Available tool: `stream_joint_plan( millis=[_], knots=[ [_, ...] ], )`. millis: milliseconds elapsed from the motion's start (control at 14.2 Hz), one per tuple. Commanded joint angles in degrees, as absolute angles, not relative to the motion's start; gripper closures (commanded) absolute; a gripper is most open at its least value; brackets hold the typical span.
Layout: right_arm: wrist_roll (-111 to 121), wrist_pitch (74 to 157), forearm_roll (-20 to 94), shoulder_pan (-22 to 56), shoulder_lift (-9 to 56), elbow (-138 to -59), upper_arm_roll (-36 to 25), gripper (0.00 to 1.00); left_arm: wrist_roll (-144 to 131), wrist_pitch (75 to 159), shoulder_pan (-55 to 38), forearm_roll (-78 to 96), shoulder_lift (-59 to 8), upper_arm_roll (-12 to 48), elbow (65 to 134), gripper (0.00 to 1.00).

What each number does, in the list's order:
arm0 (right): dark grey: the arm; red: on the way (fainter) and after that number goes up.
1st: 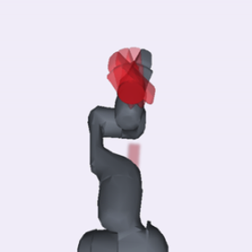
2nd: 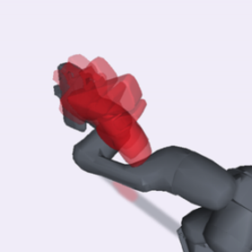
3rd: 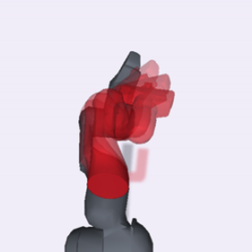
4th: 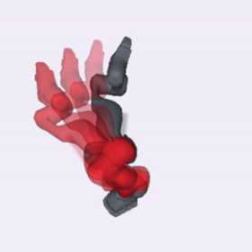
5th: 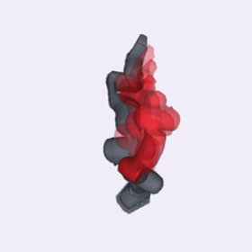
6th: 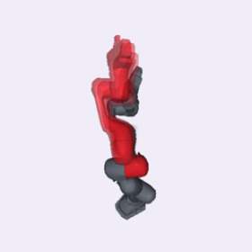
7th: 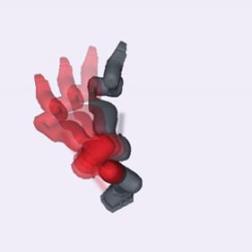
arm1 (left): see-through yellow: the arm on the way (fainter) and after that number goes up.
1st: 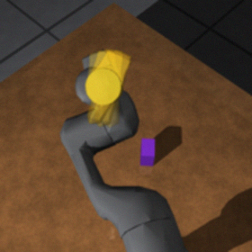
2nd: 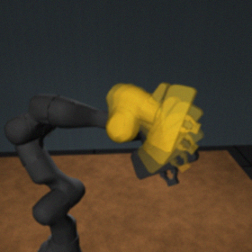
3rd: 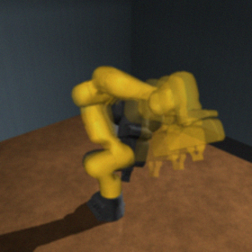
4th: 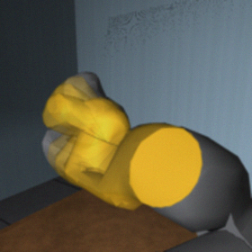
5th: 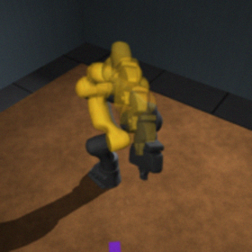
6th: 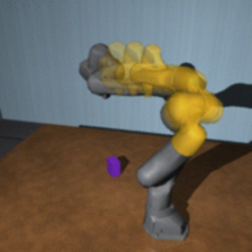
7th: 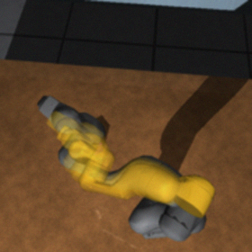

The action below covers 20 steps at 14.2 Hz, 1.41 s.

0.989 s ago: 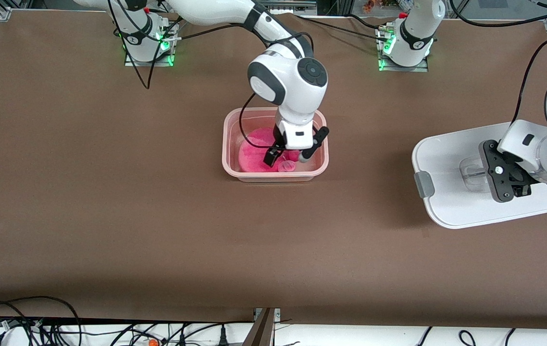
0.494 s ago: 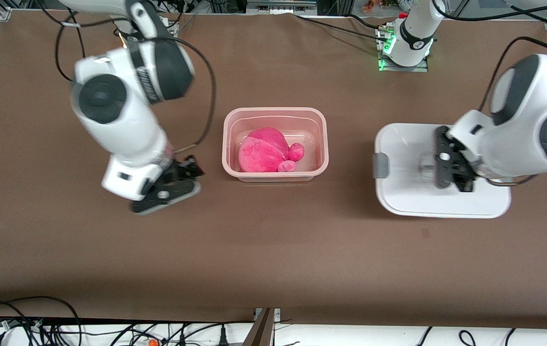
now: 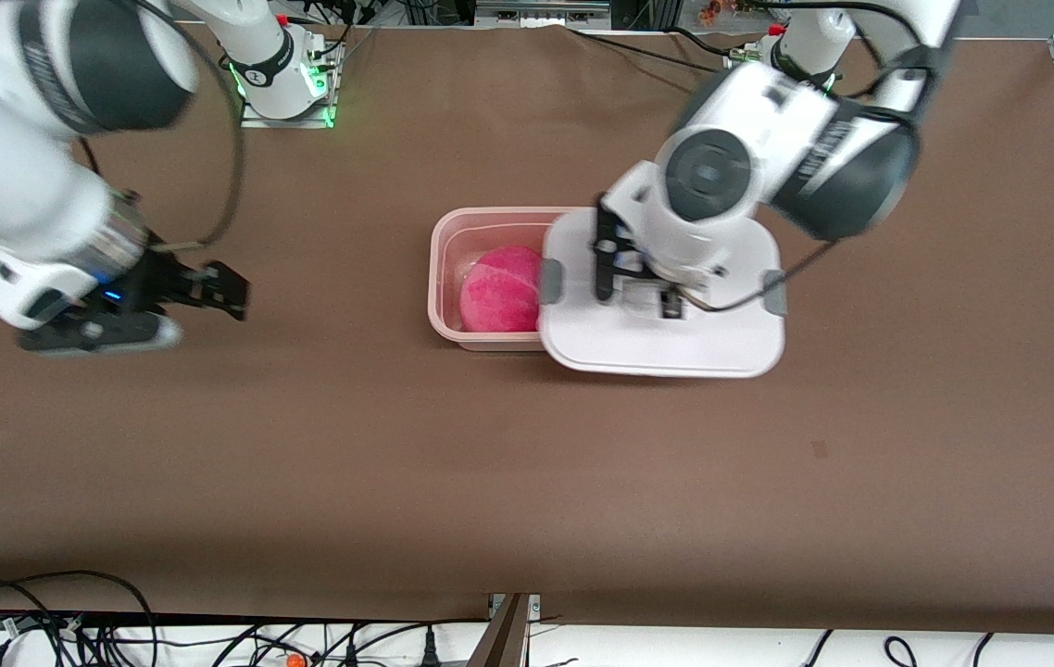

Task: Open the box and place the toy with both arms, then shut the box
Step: 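Carry the lid with the left gripper over the box while the right gripper retracts, then lower the lid onto the box and open the left gripper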

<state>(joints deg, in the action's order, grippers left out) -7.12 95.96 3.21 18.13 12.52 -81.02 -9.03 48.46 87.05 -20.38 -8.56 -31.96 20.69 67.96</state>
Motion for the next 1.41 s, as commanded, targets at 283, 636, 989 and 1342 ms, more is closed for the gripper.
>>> stream_joint_plan(
  millis=[283,636,989,1342],
  knots=[
    [-6.1,95.9,3.1,8.8,4.2,-88.8,-2.2,0.0,37.9,96.9,-30.1,-7.6,-37.8,19.5,68.6,1.0],
    [-5.6,95.5,1.1,8.7,4.4,-86.1,-2.2,0.0,35.8,98.2,-33.5,-10.1,-39.5,19.3,68.8,1.0],
    [-5.4,94.4,0.4,8.9,4.8,-85.8,-1.8,0.0,32.3,101.0,-34.2,-11.6,-41.6,19.2,68.8,1.0],
    [-5.4,93.3,0.4,8.3,5.3,-85.9,-2.2,0.0,32.2,101.8,-33.8,-11.4,-41.9,19.1,68.8,1.0]
  ],
)
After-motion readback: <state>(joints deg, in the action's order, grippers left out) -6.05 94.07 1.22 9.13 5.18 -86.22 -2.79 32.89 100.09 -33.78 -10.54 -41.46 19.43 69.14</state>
